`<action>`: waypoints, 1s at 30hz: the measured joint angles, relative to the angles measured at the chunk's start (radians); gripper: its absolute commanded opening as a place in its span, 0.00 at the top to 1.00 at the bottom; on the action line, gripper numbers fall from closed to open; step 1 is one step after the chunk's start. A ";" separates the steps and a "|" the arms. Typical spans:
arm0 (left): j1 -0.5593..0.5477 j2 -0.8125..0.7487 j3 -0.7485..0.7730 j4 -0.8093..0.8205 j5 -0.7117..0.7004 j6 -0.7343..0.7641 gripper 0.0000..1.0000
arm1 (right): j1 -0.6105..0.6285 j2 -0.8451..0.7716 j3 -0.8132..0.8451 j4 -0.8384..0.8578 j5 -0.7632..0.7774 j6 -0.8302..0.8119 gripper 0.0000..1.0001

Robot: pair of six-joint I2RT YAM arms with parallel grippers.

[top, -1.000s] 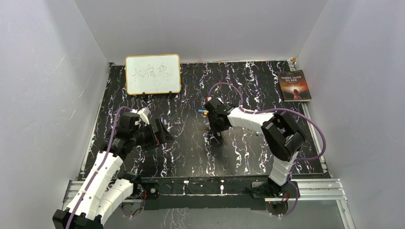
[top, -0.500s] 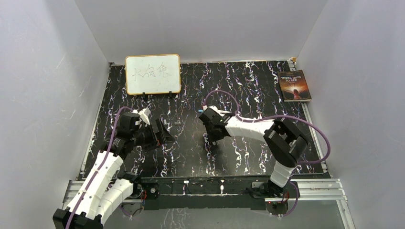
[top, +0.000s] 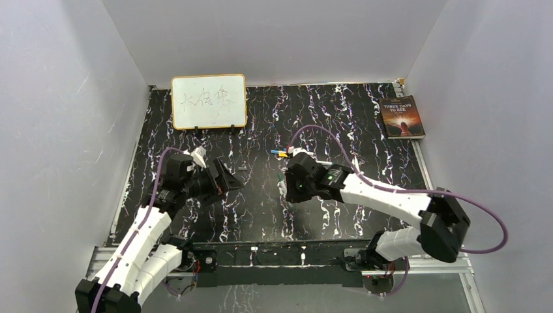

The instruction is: Open the pen caps

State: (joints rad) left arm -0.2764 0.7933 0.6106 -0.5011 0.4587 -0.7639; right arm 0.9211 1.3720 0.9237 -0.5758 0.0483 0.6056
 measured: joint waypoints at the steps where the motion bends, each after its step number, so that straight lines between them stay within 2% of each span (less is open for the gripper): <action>1: 0.000 0.000 -0.003 0.024 0.006 -0.016 0.01 | 0.000 -0.029 -0.005 0.000 -0.008 0.008 0.87; 7: 0.000 0.042 -0.032 0.185 0.057 -0.115 0.02 | 0.002 -0.116 -0.006 0.003 -0.052 0.046 0.87; 15: -0.009 0.064 -0.089 0.364 0.066 -0.244 0.02 | 0.002 -0.100 -0.005 0.058 -0.135 0.086 0.87; 24: -0.036 0.098 -0.135 0.469 0.063 -0.309 0.02 | 0.016 0.012 -0.004 0.218 -0.246 0.148 0.87; 30: -0.041 0.108 -0.138 0.513 0.058 -0.323 0.02 | 0.038 0.103 0.047 0.252 -0.279 0.163 0.87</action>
State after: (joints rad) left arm -0.3176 0.9009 0.4721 0.0120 0.5171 -1.0870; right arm 0.9588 1.4750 0.9710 -0.3241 -0.2306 0.7689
